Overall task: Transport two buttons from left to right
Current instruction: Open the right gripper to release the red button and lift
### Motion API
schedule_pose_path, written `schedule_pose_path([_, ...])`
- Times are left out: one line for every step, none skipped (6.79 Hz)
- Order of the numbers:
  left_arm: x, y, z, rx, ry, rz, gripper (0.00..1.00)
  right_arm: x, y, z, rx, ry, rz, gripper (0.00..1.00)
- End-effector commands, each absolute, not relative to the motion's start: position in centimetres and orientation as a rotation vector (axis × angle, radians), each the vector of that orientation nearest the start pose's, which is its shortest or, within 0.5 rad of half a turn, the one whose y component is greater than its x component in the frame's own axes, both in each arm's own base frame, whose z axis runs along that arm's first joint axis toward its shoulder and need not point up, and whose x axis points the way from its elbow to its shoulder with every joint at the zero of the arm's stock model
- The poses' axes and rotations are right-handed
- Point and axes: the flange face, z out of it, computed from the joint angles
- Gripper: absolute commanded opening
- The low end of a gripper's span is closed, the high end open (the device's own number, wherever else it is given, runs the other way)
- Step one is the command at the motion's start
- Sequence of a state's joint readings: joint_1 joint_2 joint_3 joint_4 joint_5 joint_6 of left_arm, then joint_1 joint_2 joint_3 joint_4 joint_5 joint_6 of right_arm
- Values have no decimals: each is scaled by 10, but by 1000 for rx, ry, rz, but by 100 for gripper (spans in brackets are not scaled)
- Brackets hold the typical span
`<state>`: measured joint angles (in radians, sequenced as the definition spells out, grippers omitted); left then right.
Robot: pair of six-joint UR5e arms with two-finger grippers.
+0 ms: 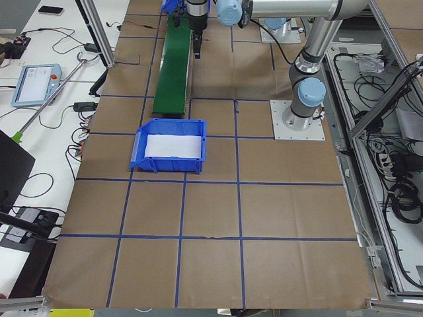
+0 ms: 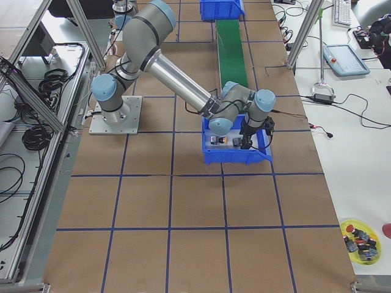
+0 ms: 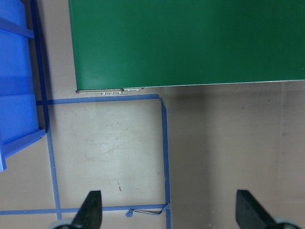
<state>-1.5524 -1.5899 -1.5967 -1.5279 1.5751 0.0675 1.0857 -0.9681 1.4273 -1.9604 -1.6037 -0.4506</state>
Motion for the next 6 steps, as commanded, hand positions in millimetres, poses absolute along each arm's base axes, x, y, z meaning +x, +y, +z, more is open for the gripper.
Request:
schedule_pose_path([-124, -503, 470, 77, 3138, 3, 100, -197, -652, 275, 57, 3128, 153, 100])
schedule_pose_path([-124, -502, 469, 77, 3138, 5, 100, -188, -640, 322, 57, 3146, 98, 100])
schedule_pose_path([-124, -502, 470, 77, 3138, 3, 100, -180, -630, 361, 56, 3159, 18, 100])
schedule_pose_path([-124, -503, 469, 77, 3138, 5, 100, -162, -618, 408, 36, 3194, -98, 100])
schedule_pose_path([-124, -502, 469, 77, 3138, 5, 100, -135, -607, 440, -17, 3206, -160, 100])
schedule_pose_path([-124, -502, 469, 77, 3138, 5, 100, -84, -607, 451, -54, 3204, -197, 100])
